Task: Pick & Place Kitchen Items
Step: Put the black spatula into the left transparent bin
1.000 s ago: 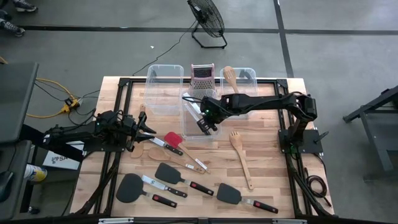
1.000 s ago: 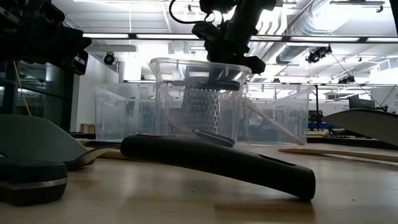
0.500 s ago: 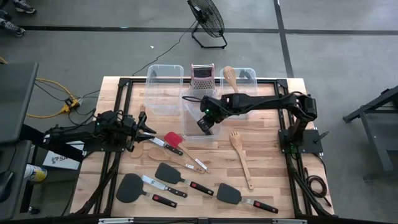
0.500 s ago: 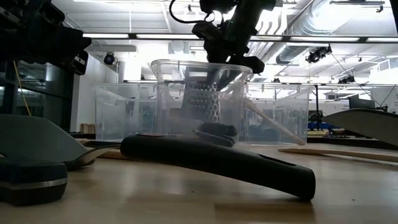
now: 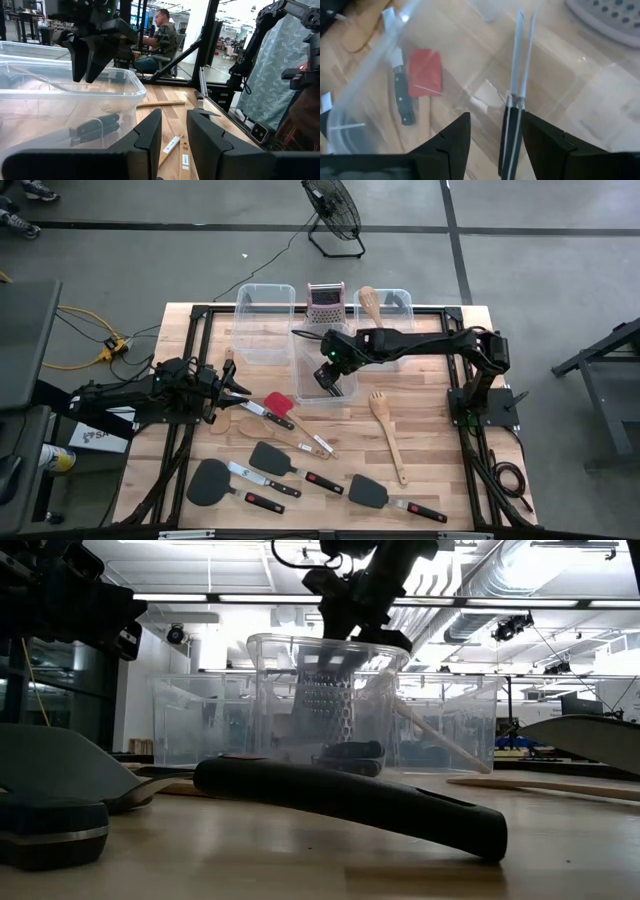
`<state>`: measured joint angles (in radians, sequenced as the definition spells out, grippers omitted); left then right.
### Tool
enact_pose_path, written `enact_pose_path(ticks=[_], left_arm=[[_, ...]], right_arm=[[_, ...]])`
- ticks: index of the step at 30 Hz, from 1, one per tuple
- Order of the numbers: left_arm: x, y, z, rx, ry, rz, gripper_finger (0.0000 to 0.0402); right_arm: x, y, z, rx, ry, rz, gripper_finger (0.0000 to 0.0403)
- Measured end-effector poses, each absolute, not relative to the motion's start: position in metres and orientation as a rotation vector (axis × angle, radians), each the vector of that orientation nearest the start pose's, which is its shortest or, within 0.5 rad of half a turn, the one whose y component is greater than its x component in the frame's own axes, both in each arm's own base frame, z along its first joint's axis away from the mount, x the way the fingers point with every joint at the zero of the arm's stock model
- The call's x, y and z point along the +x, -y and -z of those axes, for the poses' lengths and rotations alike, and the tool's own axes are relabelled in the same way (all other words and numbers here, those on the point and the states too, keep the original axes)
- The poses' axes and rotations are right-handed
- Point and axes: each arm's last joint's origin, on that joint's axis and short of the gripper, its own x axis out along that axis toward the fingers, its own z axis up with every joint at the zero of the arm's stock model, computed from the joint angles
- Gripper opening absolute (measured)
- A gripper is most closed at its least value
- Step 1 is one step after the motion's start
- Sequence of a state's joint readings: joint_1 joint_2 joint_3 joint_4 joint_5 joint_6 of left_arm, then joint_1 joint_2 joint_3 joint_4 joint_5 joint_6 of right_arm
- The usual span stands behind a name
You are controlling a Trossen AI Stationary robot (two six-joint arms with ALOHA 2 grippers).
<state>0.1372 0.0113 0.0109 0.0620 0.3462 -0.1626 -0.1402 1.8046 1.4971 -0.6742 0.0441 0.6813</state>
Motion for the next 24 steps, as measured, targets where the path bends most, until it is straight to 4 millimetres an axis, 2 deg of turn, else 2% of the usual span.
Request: enact_pose_path(ticks=[10,18,24], left_arm=[[0.096,-0.003,-0.172,-0.147,0.043,0.213,0.0090],[0.096,-0.003,-0.172,-0.147,0.044,0.213,0.0090],[0.096,-0.003,-0.172,-0.147,0.043,0.213,0.0090]], right_arm=[[0.383,0.054,-0.274,0.608,-0.831,0.447,0.0166],[0.374,0.040,-0.288,0.537,-0.832,0.399,0.0164],[0.359,0.027,-0.300,0.429,-0.864,0.418,0.0164]])
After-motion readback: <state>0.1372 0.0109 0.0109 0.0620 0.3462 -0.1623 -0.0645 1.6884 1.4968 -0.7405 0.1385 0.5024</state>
